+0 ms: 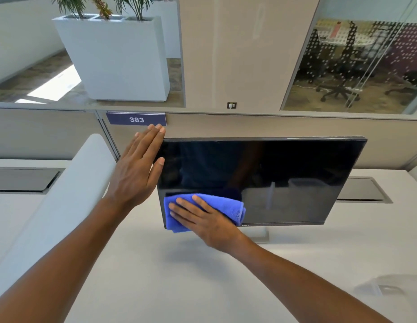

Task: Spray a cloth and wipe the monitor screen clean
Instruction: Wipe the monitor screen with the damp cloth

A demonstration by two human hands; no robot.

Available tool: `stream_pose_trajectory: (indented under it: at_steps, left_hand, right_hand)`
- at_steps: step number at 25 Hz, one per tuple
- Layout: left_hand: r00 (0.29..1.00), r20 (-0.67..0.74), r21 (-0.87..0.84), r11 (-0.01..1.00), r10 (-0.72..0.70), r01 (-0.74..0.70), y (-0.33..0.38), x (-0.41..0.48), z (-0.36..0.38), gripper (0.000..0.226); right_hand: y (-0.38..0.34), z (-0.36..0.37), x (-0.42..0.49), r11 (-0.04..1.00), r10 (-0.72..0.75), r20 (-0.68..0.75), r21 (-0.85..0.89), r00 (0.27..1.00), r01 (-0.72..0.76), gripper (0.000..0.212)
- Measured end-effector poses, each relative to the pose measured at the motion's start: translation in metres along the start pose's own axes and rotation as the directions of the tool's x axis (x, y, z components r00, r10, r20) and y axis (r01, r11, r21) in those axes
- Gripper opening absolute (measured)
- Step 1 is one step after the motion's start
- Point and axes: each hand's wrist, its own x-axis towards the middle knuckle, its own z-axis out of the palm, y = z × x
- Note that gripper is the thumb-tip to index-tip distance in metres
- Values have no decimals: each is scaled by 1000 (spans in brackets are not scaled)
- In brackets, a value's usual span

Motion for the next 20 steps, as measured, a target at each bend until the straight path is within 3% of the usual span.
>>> stream_pose_trajectory:
  at_steps: [2, 5, 8, 10, 14, 16, 20]
  left_hand:
    - [1000, -10, 8, 1000, 0, 0, -2, -1, 2, 61]
    - [1000, -30, -9, 1000, -4, 3, -2, 1, 4, 58]
    - [999, -51, -42, 999, 5, -7, 0, 3, 3, 55]
    - [998, -63, -61, 998, 16, -20, 1, 4, 1, 53]
    - [995, -101, -161, 987, -13, -4, 4, 5, -2, 51]
    - [991, -121, -232, 972, -51, 21, 7, 5, -2, 51]
    - [990, -128, -272, 962, -62, 25, 9, 6, -2, 53]
  right_hand:
    - [-1, 4, -13, 993, -106, 71, -39, 992, 109, 74]
    - [18, -5, -7, 990, -137, 95, -22, 986, 140, 72]
    - [47, -25, 7, 999, -33, 29, 17, 999, 33, 69]
    - [66, -38, 18, 993, 113, -81, 51, 990, -110, 67]
    - [79, -57, 45, 898, 438, -272, 168, 857, -406, 62]
    - [72, -60, 56, 886, 462, -282, 185, 841, -425, 65]
    - [57, -61, 79, 913, 387, -230, 234, 893, -335, 71]
